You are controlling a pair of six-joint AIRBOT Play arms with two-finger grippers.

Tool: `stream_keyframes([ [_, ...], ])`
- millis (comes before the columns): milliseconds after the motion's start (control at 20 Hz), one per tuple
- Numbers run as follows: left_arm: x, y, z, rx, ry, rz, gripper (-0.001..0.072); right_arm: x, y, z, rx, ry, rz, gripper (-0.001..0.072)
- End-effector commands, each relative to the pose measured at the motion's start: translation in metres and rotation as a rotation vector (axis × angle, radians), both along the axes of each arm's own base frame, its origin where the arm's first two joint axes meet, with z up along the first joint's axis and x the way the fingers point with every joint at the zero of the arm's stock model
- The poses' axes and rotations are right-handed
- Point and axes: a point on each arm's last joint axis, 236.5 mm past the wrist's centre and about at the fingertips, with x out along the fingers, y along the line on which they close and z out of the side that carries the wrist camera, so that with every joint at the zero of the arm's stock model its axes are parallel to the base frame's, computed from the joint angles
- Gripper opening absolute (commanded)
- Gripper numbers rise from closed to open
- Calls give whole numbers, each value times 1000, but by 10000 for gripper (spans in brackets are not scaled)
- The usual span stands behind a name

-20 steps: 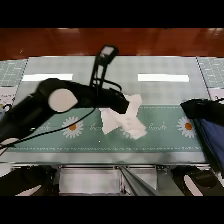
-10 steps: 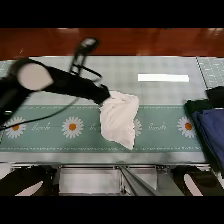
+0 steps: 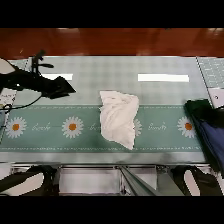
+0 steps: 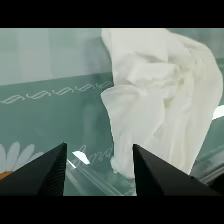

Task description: Fold the shirts.

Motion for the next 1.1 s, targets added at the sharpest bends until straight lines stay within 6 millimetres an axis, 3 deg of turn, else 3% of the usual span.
stream_keyframes([
  [0, 16, -33, -56, -155, 159, 58, 501, -2, 32, -23, 145, 35, 56, 410],
  [200, 9, -69, -106, -179, 294, 13, 500, -5, 40, -23, 165, 46, 89, 409],
  [350, 1, -88, -126, -167, 337, -33, 501, -4, 46, -20, 192, 37, 97, 409],
  [650, 12, -128, -119, -146, 243, -105, 500, -3, 51, -17, 219, 26, 102, 409],
  [1050, 12, -159, -123, -117, 170, -126, 491, -8, 54, -19, 228, 49, 112, 408],
])
